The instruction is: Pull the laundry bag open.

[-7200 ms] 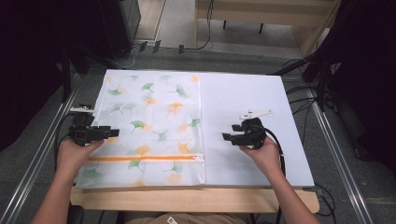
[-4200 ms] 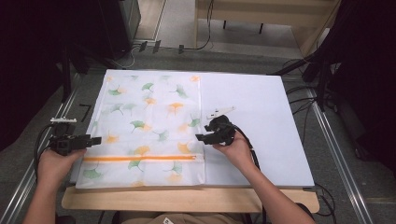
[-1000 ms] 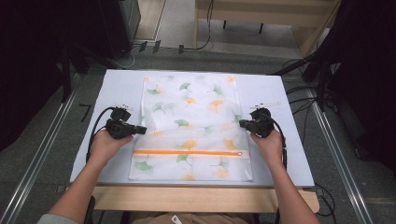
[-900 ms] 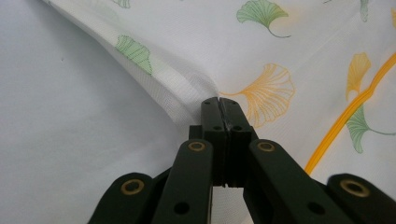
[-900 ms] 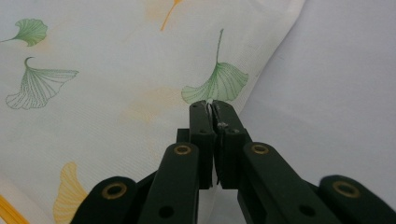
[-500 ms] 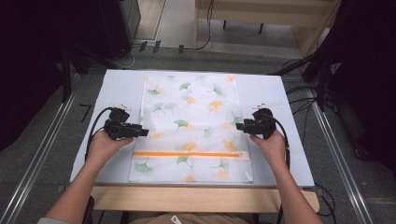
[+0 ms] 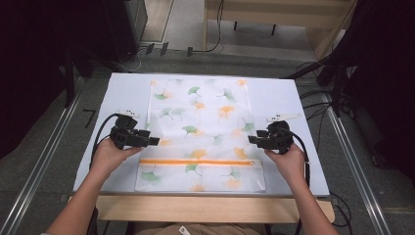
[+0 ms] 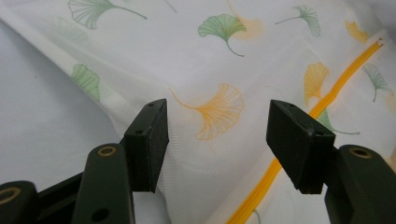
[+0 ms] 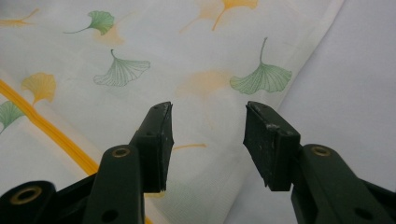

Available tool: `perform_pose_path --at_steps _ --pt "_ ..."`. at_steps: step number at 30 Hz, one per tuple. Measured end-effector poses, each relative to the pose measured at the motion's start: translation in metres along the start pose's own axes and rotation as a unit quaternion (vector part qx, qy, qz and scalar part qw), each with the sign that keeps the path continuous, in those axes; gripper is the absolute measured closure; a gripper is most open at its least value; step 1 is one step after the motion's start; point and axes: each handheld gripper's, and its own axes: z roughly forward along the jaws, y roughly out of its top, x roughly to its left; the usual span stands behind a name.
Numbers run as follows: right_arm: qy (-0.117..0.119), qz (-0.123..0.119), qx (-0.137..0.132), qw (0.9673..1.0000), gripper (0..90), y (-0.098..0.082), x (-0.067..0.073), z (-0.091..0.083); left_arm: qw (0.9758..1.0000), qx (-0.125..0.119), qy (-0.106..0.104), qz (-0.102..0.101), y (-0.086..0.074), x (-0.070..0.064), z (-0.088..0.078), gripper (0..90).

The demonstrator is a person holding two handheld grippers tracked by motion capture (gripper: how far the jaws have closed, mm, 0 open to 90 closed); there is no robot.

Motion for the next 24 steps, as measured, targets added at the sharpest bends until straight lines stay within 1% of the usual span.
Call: perform_pose_path --at_steps 2,4,7,10,15,17,18,19,20,21,22,24 --pt "0.002 -0.005 -0.007 1.0 54.3 -0.003 0.003 -0.005 1.0 0.002 0.0 0.002 0.001 -0.002 0.0 39.4" --pt "0.002 -0.003 -0.007 1.0 54.5 -0.004 0.004 -0.006 1.0 0.004 -0.001 0.003 0.001 -0.004 0.0 39.2" --pt "0.001 -0.005 -0.007 1.0 55.4 -0.007 0.006 -0.009 1.0 0.002 -0.001 0.006 0.002 -0.007 0.001 38.4" --pt "0.005 -0.004 -0.007 1.0 56.4 -0.011 0.008 -0.013 1.0 -0.001 -0.003 0.007 0.003 -0.011 0.0 37.4" --pt "0.007 -0.003 -0.004 1.0 57.2 -0.018 0.013 -0.018 0.9998 -0.002 -0.008 0.018 0.005 -0.019 0.003 36.6" --pt "0.008 -0.002 0.0 1.0 57.7 -0.022 0.014 -0.019 0.9997 0.0 -0.008 0.021 0.006 -0.021 0.005 35.7" --pt "0.008 0.002 0.004 1.0 58.1 -0.027 0.015 -0.02 0.9997 0.001 -0.01 0.022 0.006 -0.023 0.005 35.2" --pt "0.008 0.002 0.004 1.0 58.1 -0.027 0.015 -0.02 0.9997 0.001 -0.008 0.023 0.007 -0.024 0.006 35.2" --pt "0.012 0.006 0.01 0.9999 58.4 -0.033 0.015 -0.02 0.9997 0.0 -0.008 0.024 0.007 -0.026 0.007 35.2" --pt "0.012 0.006 0.01 0.9999 58.4 -0.033 0.015 -0.02 0.9996 -0.001 -0.007 0.026 0.007 -0.027 0.007 35.2" --pt "0.011 0.007 0.016 0.9998 59.5 -0.037 0.017 -0.021 0.9994 -0.001 -0.01 0.032 0.009 -0.03 0.008 35.2" --pt "0.007 0.007 0.017 0.9998 61.2 -0.04 0.017 -0.022 0.9994 -0.004 -0.012 0.032 0.01 -0.032 0.009 35.1"
